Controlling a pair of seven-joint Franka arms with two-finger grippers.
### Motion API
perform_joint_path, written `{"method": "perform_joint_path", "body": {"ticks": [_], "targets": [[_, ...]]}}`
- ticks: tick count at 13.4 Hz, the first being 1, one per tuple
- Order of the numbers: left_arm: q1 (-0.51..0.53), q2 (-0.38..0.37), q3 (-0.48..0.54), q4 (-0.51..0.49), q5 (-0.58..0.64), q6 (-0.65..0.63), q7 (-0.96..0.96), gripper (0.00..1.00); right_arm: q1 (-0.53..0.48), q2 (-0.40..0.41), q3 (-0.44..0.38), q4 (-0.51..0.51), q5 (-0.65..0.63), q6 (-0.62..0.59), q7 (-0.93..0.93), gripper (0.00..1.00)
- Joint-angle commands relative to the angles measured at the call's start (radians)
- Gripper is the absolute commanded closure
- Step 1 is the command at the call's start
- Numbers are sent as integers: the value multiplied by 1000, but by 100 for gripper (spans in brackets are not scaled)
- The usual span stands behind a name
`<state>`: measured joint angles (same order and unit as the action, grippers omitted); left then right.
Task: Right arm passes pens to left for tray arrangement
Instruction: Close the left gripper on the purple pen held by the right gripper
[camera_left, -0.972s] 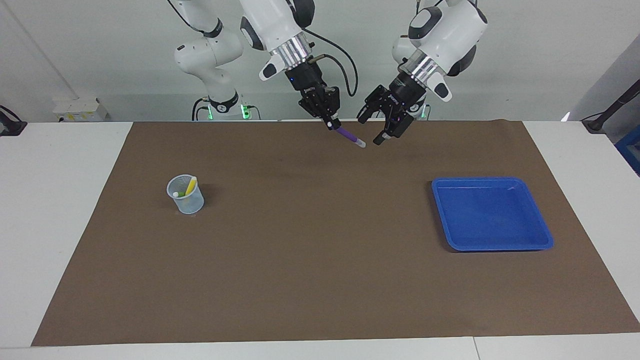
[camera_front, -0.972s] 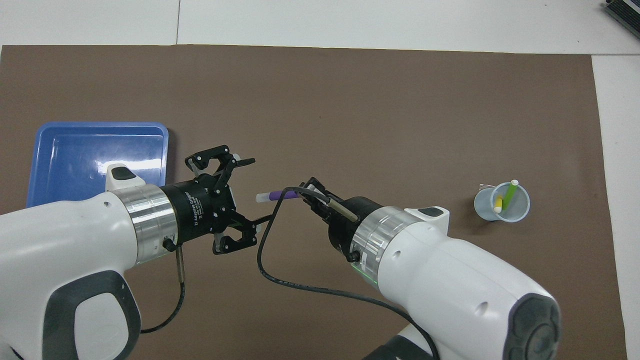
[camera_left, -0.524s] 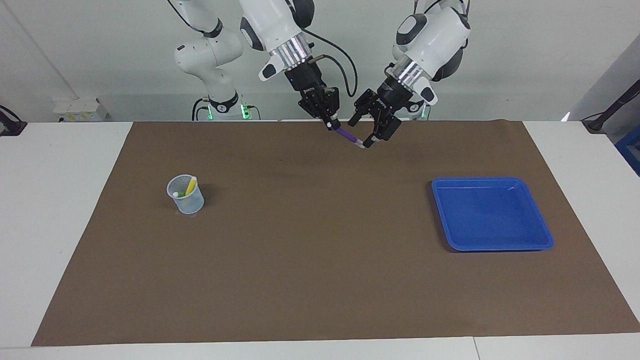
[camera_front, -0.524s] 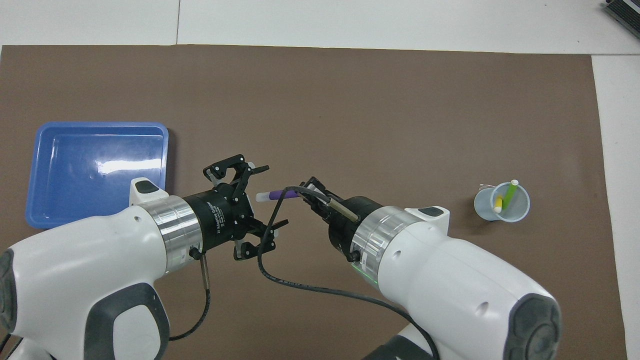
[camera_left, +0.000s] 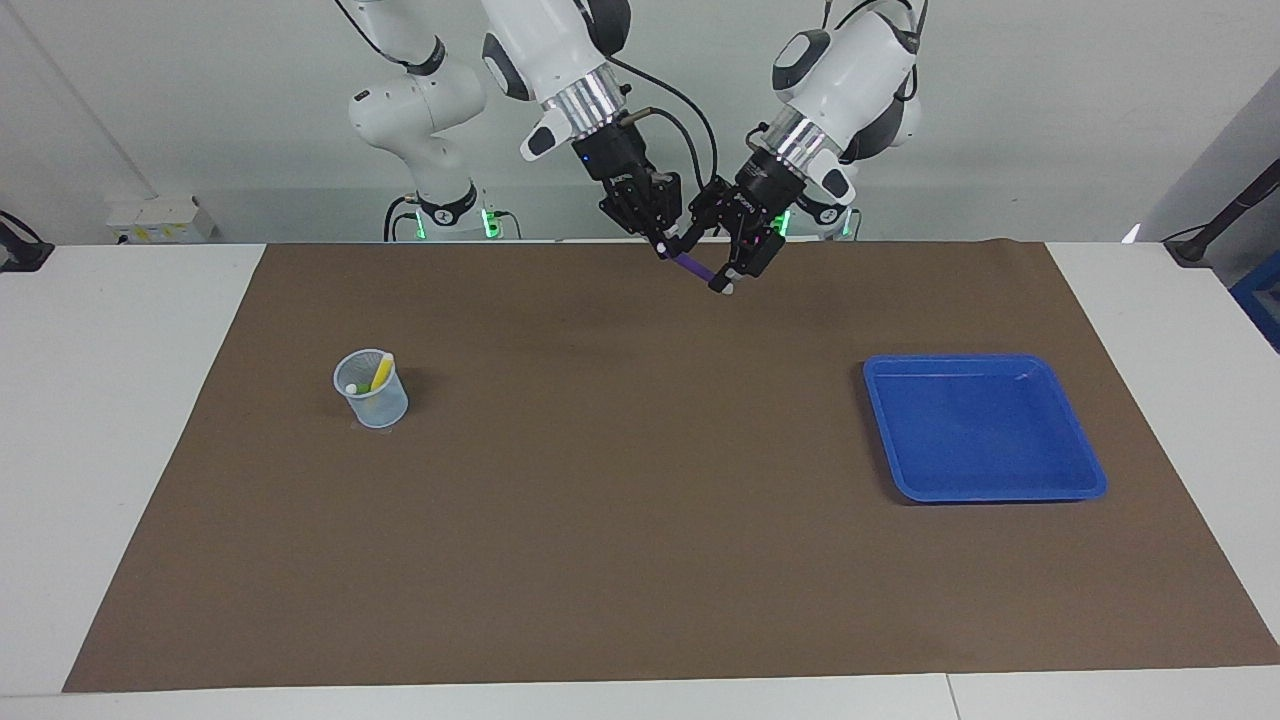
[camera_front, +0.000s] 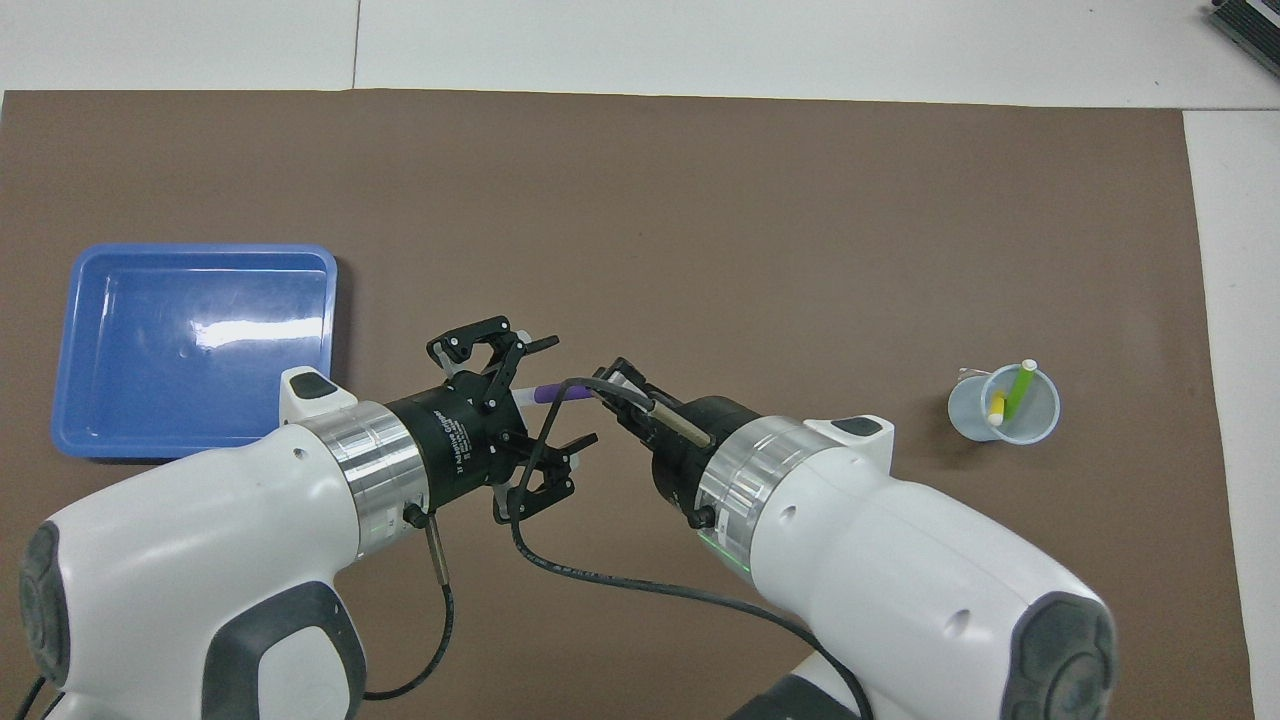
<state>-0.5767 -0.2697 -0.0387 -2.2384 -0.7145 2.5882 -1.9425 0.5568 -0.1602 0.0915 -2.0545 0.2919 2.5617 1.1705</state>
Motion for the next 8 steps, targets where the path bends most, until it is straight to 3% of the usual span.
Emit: {"method": "perform_joint_path", "body": {"ticks": [1,4,8], "targets": [[-34,-2,13,-15,-22,33,-9,32,2,-13,1,-16,21,26,-8,100],[-34,-2,13,-10,-22,21,-4,42,0,-12,1,-15,21,26,-9,100],[-25,-2,13,-6,-22,1,2,44,0,-10,1,-13,21,28,-9,100]]}}
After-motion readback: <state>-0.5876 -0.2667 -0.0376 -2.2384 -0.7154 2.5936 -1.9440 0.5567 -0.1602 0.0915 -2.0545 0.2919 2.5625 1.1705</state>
